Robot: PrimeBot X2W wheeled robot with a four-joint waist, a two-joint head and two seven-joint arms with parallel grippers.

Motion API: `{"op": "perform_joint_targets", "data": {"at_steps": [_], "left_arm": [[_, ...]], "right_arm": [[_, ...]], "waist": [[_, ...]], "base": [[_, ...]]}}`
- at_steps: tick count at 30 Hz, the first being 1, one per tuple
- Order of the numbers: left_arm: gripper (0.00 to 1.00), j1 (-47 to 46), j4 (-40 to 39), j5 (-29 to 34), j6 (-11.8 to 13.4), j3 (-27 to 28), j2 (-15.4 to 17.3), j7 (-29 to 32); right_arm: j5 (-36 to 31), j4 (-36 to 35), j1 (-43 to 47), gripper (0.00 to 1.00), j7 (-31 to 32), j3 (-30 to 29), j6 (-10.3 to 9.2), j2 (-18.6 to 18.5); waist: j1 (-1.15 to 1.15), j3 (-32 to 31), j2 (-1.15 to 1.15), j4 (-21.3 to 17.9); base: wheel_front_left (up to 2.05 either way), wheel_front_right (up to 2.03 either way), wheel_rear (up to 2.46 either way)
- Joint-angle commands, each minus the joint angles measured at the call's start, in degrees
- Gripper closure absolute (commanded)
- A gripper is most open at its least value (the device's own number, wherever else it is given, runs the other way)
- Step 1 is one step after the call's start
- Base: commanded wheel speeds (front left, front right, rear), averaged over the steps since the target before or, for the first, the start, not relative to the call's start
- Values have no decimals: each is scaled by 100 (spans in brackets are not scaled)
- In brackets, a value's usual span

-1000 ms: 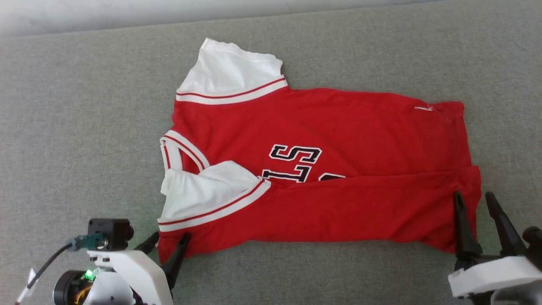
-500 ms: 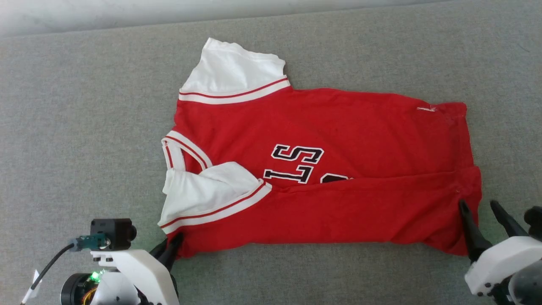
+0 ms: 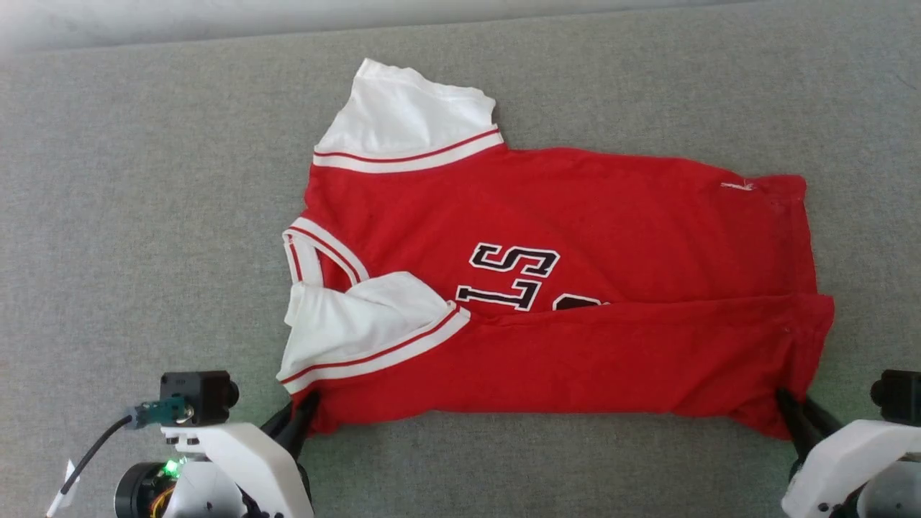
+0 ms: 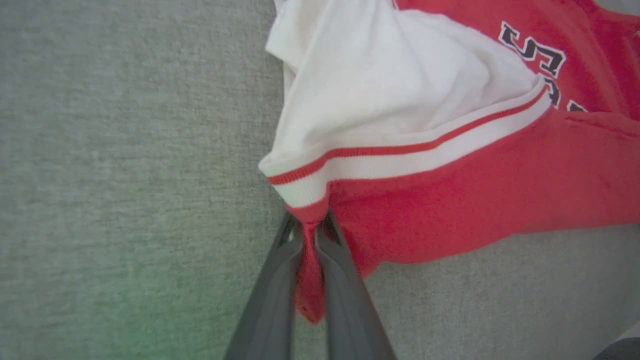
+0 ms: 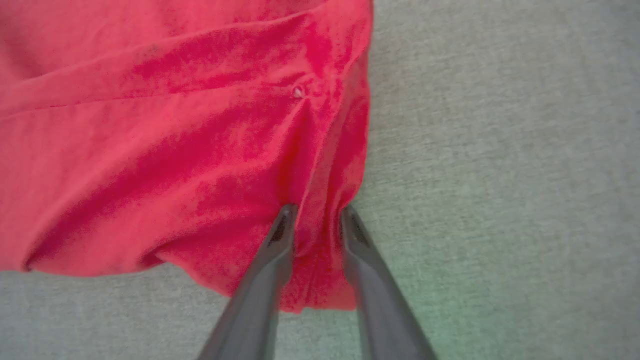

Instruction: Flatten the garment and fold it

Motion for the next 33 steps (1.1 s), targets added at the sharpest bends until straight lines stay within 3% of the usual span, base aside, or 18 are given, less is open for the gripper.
{"op": "perform_joint_targets", "data": {"at_steps": [1,9,16,22,28,29,30,31,32,33], "left_arm": [[100,3,134,-59,-43,-84,-70,31],[100,210,-28,-322,-56,92,-29,36],[100,884,-445,-503,171,212,44,240],[100,1422,-618,-719,321,225,-91,284],[100,1395,-407,-757,232,186,-217,87],[100,1338,-363,-769,204,188,-261,20],[80,1283,-314,-767,178,183,-287,-32],[50,1223,-270,-735,154,186,-295,-96],[0,1155,-235,-714,151,219,-332,-202],[0,1095,-205,-698,136,246,-363,-299]], "right_arm": [[66,100,50,100,92,93,-1,82],[59,-188,-29,100,120,-147,-1,-41],[186,-417,220,100,389,-506,-1,-91],[185,-497,586,100,787,-787,-1,-22],[95,-519,608,100,820,-771,-1,43],[97,-506,579,91,784,-747,-1,53],[96,-491,552,73,745,-722,-1,61],[93,-482,527,54,702,-698,-1,67],[95,-480,503,0,654,-674,-1,72],[117,-489,479,0,611,-648,-1,76]], "waist": [[0,-28,0,-9],[0,-225,0,-40],[0,-392,0,35],[0,-426,0,171],[0,-480,0,269],[0,-495,0,279],[0,-511,0,290],[0,-525,0,300],[0,-538,0,308],[0,-550,0,311]], "base": [[0,0,0],[0,0,0],[0,0,0],[0,0,0],[0,0,0],[0,0,0],[0,0,0],[0,0,0],[0,0,0],[0,0,0]]}}
